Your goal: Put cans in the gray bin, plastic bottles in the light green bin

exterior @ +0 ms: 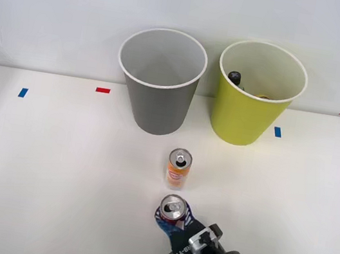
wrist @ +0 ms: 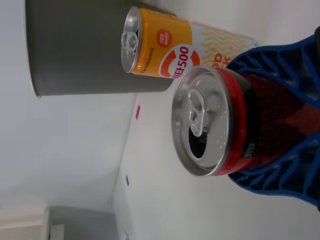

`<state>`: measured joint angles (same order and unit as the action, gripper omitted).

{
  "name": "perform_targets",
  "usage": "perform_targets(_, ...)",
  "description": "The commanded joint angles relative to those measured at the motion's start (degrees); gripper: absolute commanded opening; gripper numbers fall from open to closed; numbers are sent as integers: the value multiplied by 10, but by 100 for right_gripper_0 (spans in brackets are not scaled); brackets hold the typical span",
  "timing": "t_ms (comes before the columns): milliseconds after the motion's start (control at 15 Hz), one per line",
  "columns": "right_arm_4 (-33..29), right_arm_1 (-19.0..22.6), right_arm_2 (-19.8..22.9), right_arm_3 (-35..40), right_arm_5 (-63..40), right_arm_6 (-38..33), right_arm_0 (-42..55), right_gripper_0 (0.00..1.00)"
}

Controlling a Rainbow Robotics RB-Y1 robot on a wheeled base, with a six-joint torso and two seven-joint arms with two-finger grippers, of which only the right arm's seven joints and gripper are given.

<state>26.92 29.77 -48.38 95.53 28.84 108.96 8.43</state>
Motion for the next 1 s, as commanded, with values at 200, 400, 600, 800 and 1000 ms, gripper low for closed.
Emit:
perform_targets(200,9,14,9,99,-49,-7,0,0)
perform_targets(400,16,12,37,175,-107,-11,0,0)
perform_targets(600,26,-10,83,257,-199,-21,-1,0)
perform_targets(800,35,-39,114,287,-237,-30,-15,0)
perform_targets(1000,37,-54,131,295,-233,-31,-32,0)
